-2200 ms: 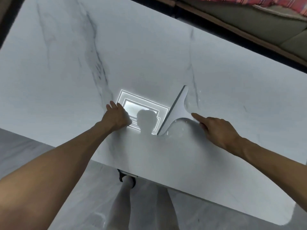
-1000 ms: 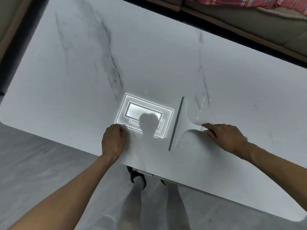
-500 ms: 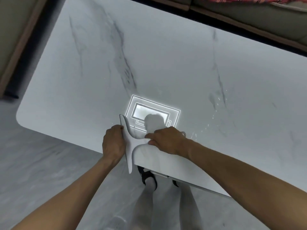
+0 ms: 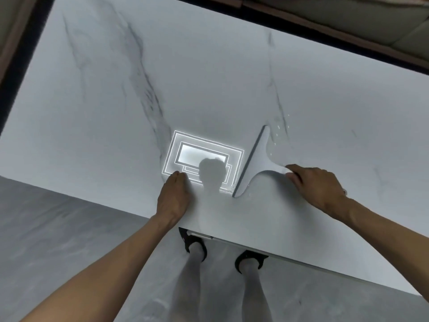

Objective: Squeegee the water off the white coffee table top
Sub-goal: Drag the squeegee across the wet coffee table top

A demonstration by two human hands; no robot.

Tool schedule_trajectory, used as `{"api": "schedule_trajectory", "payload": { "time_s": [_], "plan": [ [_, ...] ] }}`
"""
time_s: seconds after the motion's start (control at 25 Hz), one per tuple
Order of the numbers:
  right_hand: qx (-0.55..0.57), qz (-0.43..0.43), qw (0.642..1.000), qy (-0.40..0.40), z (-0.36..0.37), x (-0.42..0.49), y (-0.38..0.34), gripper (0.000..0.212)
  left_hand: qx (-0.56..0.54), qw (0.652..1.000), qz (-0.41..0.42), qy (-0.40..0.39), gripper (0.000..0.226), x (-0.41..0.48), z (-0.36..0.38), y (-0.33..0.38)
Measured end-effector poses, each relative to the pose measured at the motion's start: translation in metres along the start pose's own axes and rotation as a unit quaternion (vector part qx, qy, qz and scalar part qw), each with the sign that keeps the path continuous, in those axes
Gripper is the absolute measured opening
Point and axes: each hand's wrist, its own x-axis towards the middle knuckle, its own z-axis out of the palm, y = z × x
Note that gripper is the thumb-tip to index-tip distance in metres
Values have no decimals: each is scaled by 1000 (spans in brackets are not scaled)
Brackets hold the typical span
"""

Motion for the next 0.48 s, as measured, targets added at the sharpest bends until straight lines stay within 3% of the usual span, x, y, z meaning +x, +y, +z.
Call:
{"api": "schedule_trajectory", "payload": {
  "time_s": [0.08, 0.16, 0.32, 0.48],
  "plan": [
    [5, -4, 1000, 27, -10, -3, 3, 33, -52, 997, -37, 34, 22, -6, -2, 3],
    [30, -60, 997, 24, -18, 6, -22, 36, -106, 987, -95, 72, 23, -11, -12, -5],
    [19, -263, 964, -26, 0, 34, -140, 37, -111, 962, -217, 121, 28, -21, -44, -66],
    [4, -363, 929, -74, 37, 60, -268, 37, -73, 935, -312, 154, 25, -27, -74, -133]
  ]
}}
